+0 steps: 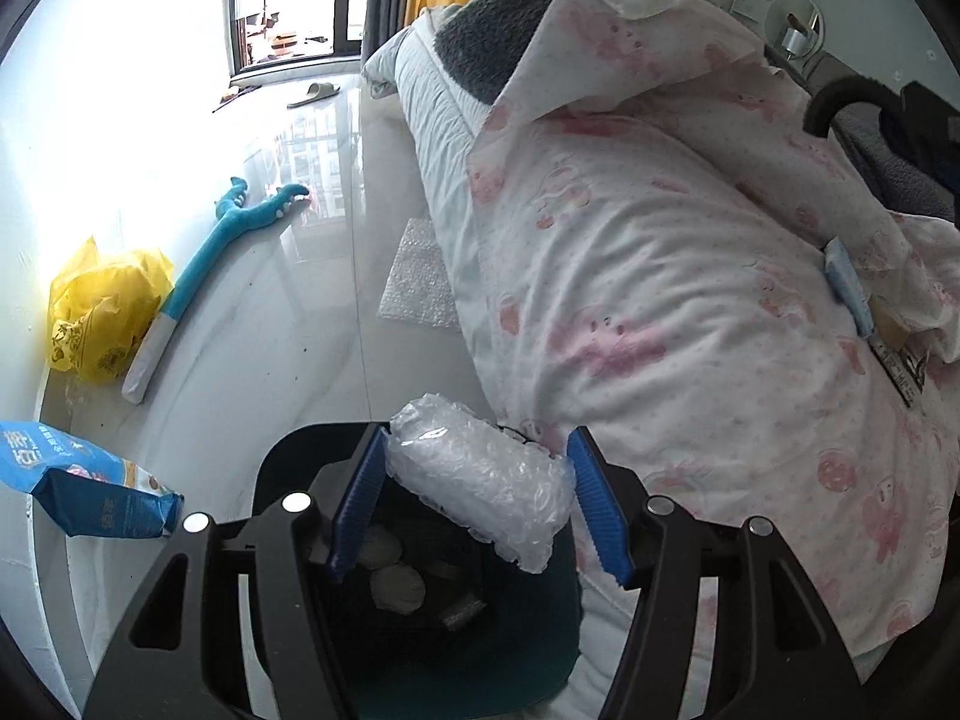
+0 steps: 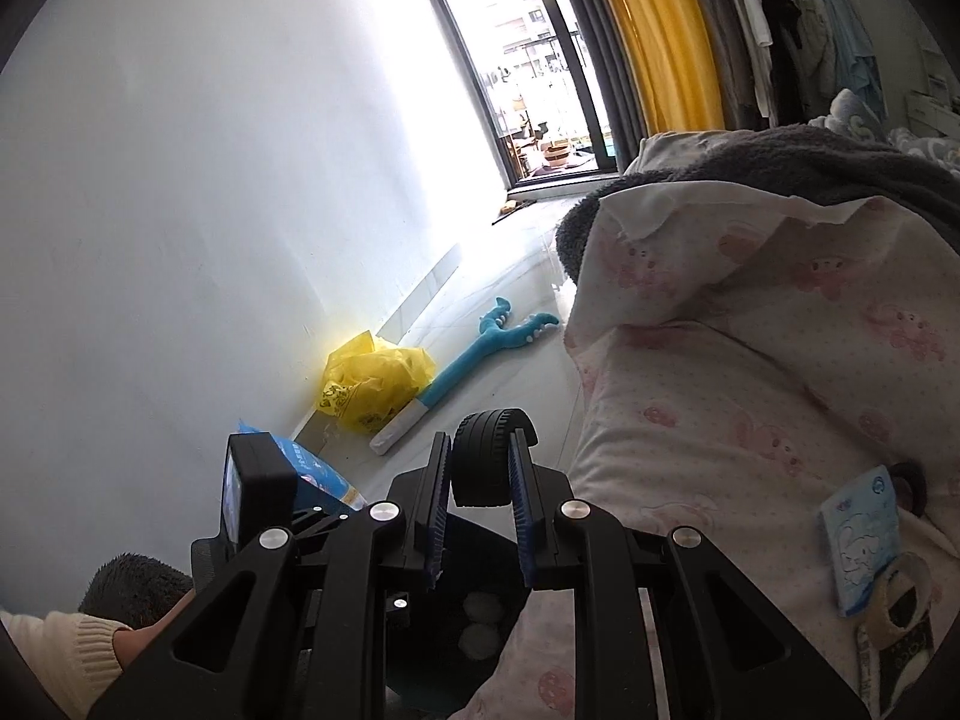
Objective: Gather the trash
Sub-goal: 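Carry the bubble wrap and held item over the teal bin with both grippers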
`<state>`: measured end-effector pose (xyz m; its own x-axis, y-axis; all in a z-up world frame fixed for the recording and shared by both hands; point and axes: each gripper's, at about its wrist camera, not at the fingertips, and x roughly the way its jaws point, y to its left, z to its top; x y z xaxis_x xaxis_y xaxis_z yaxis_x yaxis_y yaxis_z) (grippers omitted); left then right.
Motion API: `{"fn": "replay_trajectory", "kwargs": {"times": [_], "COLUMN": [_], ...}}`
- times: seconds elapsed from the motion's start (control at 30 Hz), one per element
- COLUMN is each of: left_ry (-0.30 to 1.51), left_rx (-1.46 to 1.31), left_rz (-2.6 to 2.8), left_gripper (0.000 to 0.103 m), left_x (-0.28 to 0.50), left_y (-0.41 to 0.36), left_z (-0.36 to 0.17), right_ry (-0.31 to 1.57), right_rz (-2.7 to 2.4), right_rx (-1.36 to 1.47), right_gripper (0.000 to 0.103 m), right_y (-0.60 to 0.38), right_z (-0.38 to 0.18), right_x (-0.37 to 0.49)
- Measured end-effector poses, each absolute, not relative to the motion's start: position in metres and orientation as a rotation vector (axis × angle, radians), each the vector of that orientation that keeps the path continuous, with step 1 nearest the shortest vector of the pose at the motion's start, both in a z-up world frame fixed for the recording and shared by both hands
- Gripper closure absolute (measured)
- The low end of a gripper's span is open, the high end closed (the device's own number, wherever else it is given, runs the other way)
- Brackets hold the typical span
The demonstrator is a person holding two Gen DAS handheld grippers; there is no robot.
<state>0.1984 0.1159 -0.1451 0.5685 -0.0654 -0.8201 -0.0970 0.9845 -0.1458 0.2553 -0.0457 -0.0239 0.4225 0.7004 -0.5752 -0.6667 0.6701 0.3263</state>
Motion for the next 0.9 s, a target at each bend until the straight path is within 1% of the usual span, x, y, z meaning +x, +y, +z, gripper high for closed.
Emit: {"fn": "replay_trajectory", "kwargs": {"times": [0.47, 0.53, 0.6, 0.67, 0.9], "left_ry": [1.199, 1.238, 1.275, 1.293, 1.271], "left_rx": [-0.229, -0.239, -0.254, -0.264, -0.288], "left_rz": [0.039, 0.044, 0.045, 0.051, 0.072], "left_gripper": [0.038, 0.036, 0.028, 0.023, 0.017], "left_x": [0.184, 0.181, 0.178, 0.174, 0.164], "left_y": [0.153, 0.156, 0.161, 0.165, 0.183], "left_z": [-0.199, -0.207, -0.214, -0.218, -0.212], "right_ry": [0.826, 0.834, 0.844, 0.856, 0.944], "right_rz": [0.912, 0.916, 0.919, 0.923, 0.936], "right_rx": [-0.034, -0.040, -0.043, -0.043, -0.048], "right_gripper": [0.083, 0.083, 0.083, 0.083, 0.083], "right_y": [0.014, 0.020, 0.024, 0.029, 0.049], "right_z": [-0.046, -0.049, -0.052, -0.054, -0.075], "right_x": [0.246, 0.246, 0.245, 0.245, 0.249]}}
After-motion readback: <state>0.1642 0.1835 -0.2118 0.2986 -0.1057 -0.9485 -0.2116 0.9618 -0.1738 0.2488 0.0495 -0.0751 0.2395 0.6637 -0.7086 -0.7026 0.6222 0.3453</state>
